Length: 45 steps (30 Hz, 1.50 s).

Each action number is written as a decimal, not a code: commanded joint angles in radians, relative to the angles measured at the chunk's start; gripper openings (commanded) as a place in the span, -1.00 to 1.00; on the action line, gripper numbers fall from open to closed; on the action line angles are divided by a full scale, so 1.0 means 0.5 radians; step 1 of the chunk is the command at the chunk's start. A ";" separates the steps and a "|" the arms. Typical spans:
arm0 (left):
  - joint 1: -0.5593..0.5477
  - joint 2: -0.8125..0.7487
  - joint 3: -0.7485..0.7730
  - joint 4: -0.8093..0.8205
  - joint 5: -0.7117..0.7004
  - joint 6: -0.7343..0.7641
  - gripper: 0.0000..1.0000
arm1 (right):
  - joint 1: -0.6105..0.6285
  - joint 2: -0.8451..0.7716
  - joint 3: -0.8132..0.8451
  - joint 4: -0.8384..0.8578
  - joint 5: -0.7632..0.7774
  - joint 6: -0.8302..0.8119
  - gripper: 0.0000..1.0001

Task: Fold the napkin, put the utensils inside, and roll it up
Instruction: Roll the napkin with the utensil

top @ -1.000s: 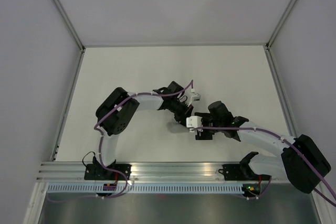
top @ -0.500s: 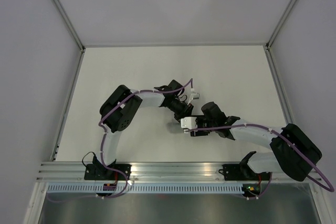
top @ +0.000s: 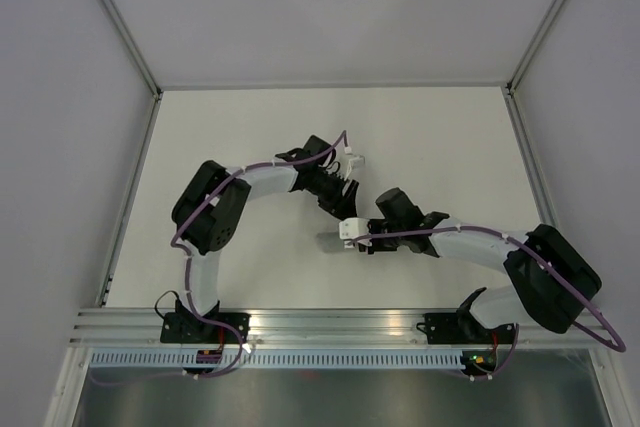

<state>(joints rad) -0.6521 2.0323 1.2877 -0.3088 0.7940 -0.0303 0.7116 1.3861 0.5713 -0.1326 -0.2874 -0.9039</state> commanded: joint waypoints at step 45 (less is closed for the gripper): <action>0.464 -1.843 -0.409 -0.014 -0.269 -0.559 0.25 | -0.647 1.593 1.606 -0.591 0.409 2.065 -0.42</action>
<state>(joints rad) -0.4202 1.1309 1.0977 -0.3080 0.6205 -0.2516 0.3950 2.0666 1.4025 -0.2928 -0.1978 0.0177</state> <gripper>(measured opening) 0.625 0.348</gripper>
